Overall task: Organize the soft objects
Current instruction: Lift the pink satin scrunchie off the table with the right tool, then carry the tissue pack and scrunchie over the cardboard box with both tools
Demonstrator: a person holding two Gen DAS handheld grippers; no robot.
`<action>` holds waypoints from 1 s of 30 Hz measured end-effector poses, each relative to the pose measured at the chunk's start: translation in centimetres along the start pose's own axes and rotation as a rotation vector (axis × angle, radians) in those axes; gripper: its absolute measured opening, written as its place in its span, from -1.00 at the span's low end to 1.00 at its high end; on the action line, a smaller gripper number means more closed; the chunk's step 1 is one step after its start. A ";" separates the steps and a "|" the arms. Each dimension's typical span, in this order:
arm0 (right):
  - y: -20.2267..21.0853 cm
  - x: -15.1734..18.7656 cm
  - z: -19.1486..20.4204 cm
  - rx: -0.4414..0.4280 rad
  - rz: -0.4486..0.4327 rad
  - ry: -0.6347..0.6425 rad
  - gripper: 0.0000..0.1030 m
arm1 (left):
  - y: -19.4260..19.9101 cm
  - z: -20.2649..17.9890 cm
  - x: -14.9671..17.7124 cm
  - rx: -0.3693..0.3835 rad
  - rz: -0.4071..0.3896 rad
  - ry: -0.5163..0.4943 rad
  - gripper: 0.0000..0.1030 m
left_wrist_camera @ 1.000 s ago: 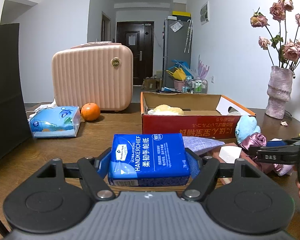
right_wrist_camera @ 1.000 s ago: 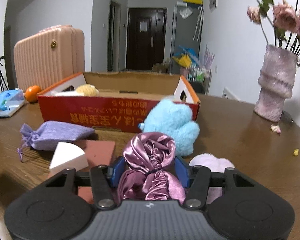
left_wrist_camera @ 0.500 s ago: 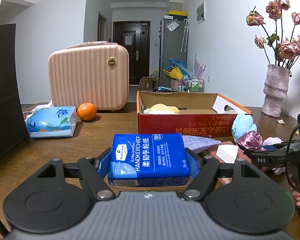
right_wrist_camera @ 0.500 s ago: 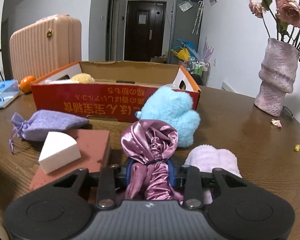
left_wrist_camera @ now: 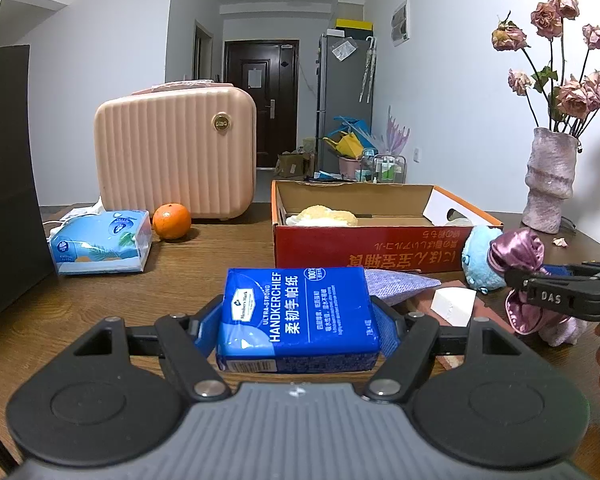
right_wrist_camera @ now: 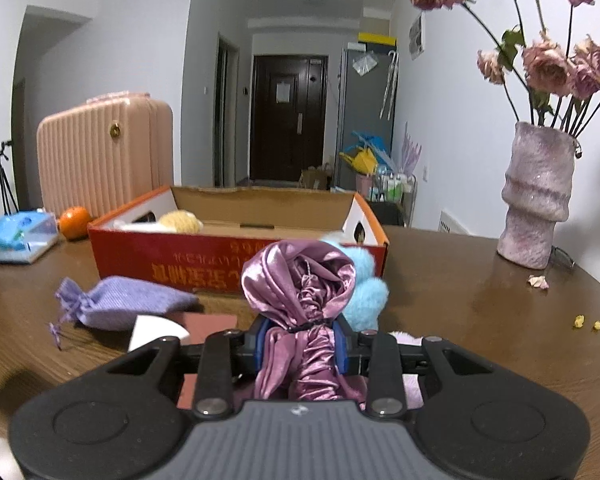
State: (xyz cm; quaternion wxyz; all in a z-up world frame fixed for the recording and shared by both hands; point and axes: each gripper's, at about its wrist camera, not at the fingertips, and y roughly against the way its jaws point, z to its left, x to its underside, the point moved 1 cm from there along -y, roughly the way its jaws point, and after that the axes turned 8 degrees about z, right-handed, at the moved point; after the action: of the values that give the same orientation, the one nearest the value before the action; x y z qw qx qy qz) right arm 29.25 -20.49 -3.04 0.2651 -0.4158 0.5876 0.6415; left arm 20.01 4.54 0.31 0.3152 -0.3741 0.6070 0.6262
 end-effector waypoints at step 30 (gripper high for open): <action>5.7 0.9 2.7 -0.105 -0.136 0.046 -0.40 | 0.1 -0.4 0.0 -0.015 -0.011 -0.011 0.45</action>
State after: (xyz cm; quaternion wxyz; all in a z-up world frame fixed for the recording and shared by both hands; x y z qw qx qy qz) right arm 23.45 -18.93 -0.80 0.2724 -0.4826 0.5293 0.6424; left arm 19.99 4.18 0.38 0.3193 -0.3766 0.5983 0.6311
